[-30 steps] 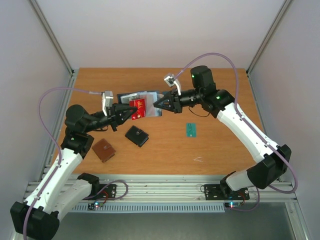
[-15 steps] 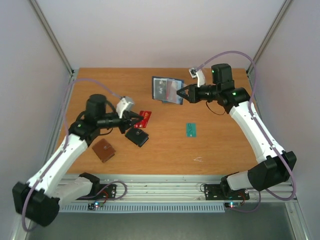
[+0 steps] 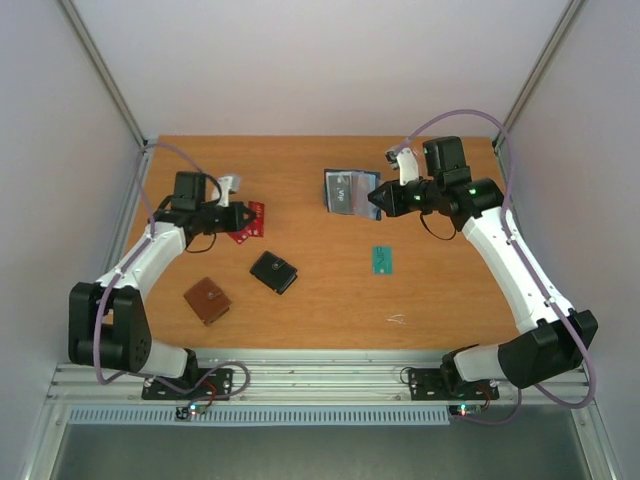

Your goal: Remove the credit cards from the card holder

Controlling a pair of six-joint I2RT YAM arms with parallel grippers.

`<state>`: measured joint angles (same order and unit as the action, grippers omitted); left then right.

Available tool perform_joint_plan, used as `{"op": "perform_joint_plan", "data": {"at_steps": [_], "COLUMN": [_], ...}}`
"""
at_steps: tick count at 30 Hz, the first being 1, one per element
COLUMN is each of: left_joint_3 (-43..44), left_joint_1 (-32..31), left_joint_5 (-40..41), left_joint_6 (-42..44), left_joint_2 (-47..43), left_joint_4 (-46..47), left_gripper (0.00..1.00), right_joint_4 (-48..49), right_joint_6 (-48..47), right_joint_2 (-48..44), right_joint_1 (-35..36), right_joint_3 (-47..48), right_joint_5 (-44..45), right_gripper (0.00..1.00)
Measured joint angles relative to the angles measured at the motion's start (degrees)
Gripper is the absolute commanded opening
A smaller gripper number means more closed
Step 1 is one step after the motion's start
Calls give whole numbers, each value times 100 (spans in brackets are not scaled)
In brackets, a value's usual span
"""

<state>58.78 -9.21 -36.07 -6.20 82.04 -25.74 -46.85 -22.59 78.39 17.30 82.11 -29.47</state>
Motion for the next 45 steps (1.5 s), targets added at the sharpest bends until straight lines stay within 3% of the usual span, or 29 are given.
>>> {"op": "perform_joint_plan", "data": {"at_steps": [3, 7, 14, 26, 31, 36, 45], "left_joint_3": [-490, -815, -846, -605, -514, -638, -1329], "left_joint_1": [444, 658, 1320, 1333, 1333, 1325, 1287], "left_joint_5": [426, 1117, 1591, 1554, 1547, 1506, 1742], "left_joint_6": [-1202, -2378, -3314, -5001, -5333, -5407, -5490], "left_joint_2": [-24, 83, 562, 1648, 1875, 1847, 903], "left_joint_4": [831, 1266, 1495, 1993, 2098, 2072, 1600], "left_gripper": [0, 0, 0, 0, 19, 52, 64], "right_joint_4": [-9, -70, -94, 57, 11, 7, 7], "right_joint_6": [-81, -166, -166, 243, 302, 302, 188], "right_joint_2": [44, 310, 1180, 1945, 1947, 1947, 1937], "right_joint_1": [0, 0, 0, 0, 0, 0, 39], "right_joint_3": [4, 142, 793, 1257, 1357, 1497, 1523], "right_joint_5": [-7, -26, -251, -553, -599, -640, -1058], "right_gripper": [1, 1, 1, 1, 1, 1, 1]}}
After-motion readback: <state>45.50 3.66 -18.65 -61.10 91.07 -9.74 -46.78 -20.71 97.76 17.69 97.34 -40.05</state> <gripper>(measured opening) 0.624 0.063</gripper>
